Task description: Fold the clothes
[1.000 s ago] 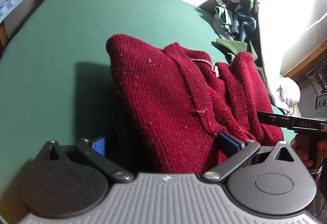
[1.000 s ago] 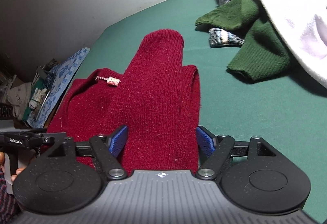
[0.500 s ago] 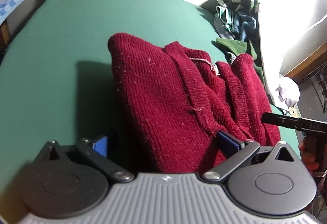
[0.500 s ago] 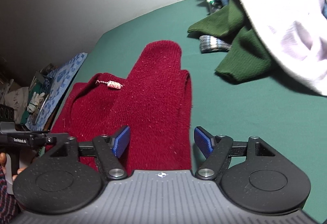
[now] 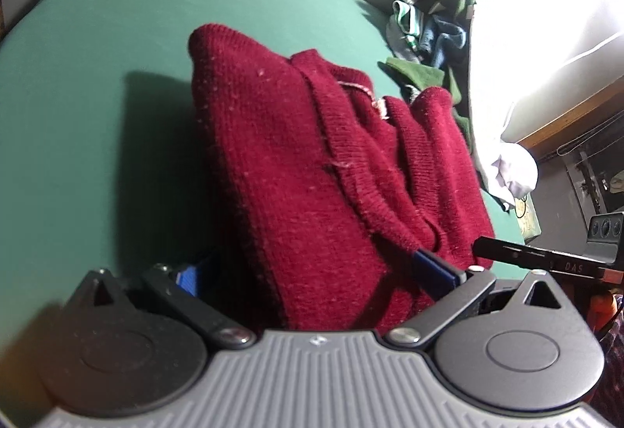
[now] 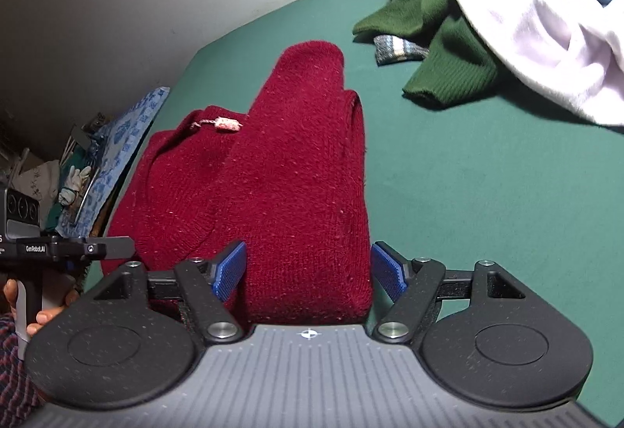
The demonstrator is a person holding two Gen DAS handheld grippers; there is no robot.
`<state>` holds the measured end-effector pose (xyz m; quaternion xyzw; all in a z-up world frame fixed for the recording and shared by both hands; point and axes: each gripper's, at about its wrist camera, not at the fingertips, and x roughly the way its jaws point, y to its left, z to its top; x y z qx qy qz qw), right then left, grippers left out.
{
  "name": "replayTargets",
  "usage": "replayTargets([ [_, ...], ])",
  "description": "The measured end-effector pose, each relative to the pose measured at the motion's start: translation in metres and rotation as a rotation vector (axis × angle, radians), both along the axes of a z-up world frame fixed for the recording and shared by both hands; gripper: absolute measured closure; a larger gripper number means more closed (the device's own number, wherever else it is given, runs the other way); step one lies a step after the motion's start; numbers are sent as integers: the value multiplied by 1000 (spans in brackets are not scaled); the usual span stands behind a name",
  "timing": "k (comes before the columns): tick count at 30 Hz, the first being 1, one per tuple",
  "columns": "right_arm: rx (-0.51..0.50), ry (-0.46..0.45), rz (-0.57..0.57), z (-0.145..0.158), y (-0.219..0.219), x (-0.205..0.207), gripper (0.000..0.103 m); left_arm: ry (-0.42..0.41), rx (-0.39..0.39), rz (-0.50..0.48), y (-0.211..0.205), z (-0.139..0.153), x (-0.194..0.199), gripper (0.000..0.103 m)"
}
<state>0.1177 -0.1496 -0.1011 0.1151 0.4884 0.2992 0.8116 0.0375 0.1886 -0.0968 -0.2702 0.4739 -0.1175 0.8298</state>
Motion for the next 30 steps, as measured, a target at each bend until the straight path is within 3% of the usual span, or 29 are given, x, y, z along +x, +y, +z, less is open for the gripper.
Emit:
replayTargets([
  [5,14,19,3,-5,3,5,29,4,-32,10,6,-2,7,1],
  [30,67,29,-21,-8,15,43,27,38,1,23,5,-4,46,1],
])
